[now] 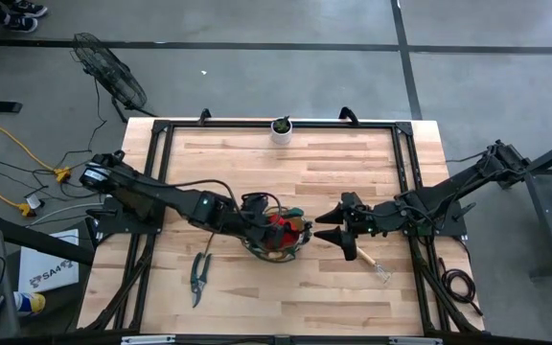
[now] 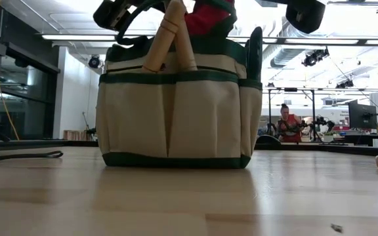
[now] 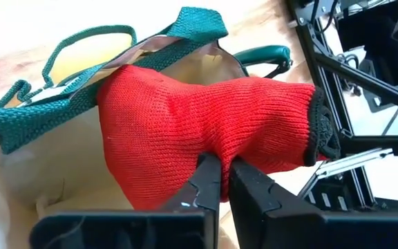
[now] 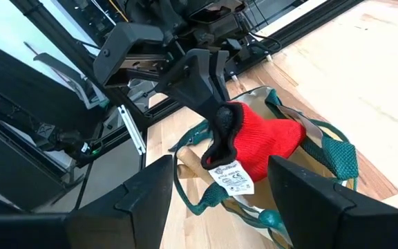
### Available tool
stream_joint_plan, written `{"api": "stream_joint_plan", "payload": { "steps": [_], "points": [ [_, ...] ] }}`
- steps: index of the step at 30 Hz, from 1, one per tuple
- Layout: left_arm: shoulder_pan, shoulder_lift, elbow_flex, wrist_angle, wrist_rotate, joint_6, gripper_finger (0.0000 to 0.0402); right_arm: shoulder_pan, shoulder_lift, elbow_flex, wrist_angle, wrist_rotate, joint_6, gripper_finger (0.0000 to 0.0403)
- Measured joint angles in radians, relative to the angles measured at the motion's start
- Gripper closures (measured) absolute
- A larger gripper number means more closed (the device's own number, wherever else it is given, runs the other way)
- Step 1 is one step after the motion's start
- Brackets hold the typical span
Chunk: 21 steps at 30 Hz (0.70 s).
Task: Pick & Place Garden tools in Gardening bag
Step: Put the red gloves into the gardening bag, then put the green shear scissors into the gardening bag
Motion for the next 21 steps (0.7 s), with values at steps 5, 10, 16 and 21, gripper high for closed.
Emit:
{"api": "stream_joint_plan", "payload": {
  "steps": [5,10,16,21],
  "points": [
    [0.0,0.0,0.0,0.0,-0.018,-0.008,0.0361,0.0,0.0,0.0,0.0,0.0,0.0,0.0176],
    [0.0,0.0,0.0,-0.018,-0.009,-0.008,0.0318,0.0,0.0,0.0,0.0,0.0,0.0,0.0176],
    [0.0,0.0,0.0,-0.07,0.006,-0.009,0.0248,0.0,0.0,0.0,0.0,0.0,0.001,0.0176],
    [0.0,-0.015,0.0,-0.078,-0.006,-0.008,0.0217,0.001,0.0,0.0,-0.001,-0.003,0.006,0.0176]
  ]
}}
